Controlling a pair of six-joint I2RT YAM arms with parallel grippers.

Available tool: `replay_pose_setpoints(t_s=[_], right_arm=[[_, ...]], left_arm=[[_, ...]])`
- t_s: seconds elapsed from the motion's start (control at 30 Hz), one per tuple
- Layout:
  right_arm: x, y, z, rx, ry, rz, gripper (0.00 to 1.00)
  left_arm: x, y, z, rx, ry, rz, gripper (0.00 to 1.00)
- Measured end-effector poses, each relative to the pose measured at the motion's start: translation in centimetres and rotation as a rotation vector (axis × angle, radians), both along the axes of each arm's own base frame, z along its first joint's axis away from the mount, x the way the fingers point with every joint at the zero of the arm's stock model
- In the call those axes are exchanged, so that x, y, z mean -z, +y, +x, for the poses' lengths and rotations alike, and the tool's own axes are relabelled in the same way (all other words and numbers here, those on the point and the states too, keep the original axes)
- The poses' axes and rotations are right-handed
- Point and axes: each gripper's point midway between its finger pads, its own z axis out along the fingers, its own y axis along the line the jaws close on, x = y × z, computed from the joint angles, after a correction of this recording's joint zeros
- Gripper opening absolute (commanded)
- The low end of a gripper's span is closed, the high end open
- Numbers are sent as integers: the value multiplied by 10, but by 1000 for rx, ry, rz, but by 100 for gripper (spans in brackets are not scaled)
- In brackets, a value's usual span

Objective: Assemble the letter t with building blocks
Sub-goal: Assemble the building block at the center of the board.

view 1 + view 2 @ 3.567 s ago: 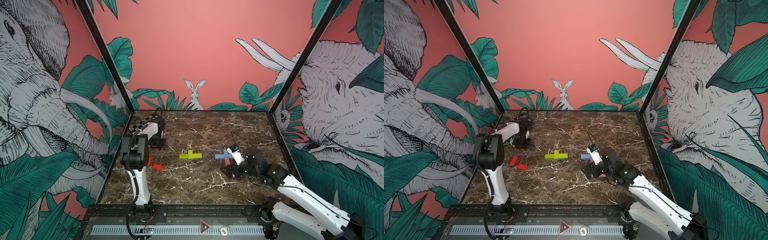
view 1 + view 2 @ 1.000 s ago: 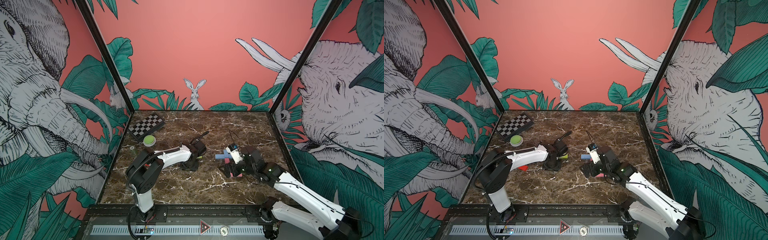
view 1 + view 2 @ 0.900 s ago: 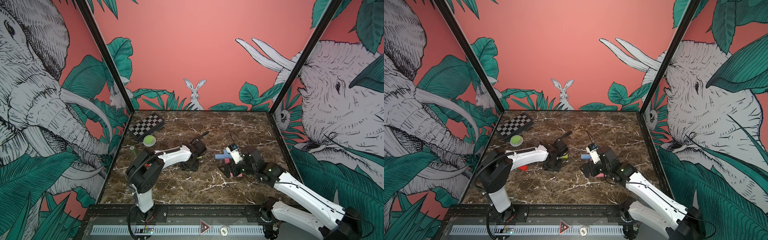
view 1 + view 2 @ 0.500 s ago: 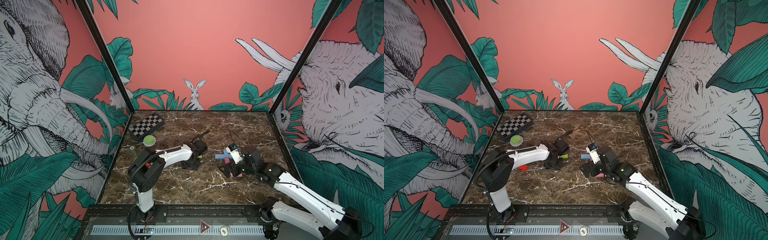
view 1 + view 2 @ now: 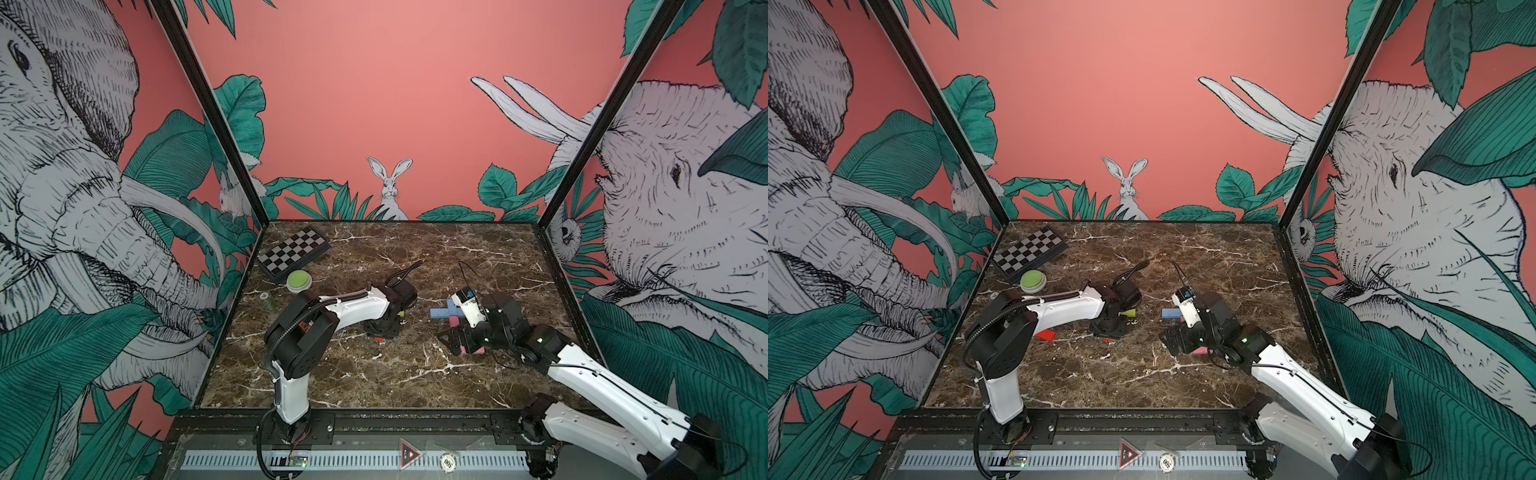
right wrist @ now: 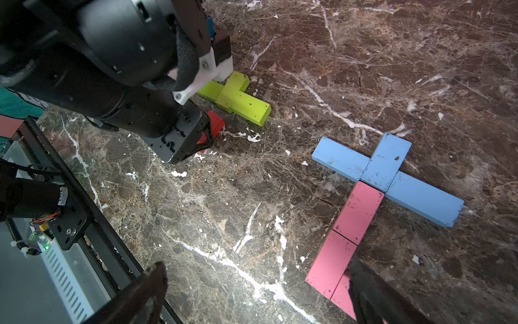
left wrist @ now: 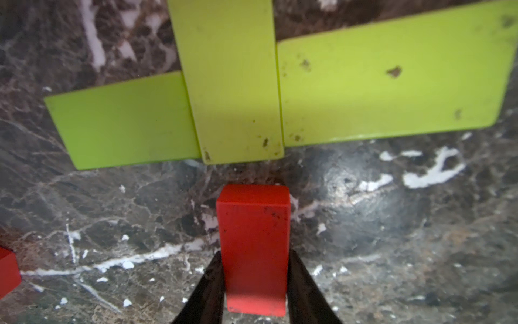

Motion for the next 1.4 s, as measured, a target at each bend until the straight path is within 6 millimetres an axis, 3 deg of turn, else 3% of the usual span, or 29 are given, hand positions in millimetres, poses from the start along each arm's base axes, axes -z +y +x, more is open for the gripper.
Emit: replay_pose_setpoints(t_s=[0.2, 0.97, 1.4], right_arm=[[0, 1, -1, -5, 4, 3, 98], [5, 2, -1, -12, 21, -3, 98], [5, 2, -2, -15, 21, -4, 98]], left_arm=[[-1, 1, 2, 3, -7, 3, 28], [1, -2, 9, -70, -27, -63, 28], [0, -1, 10, -94, -35, -74, 36]])
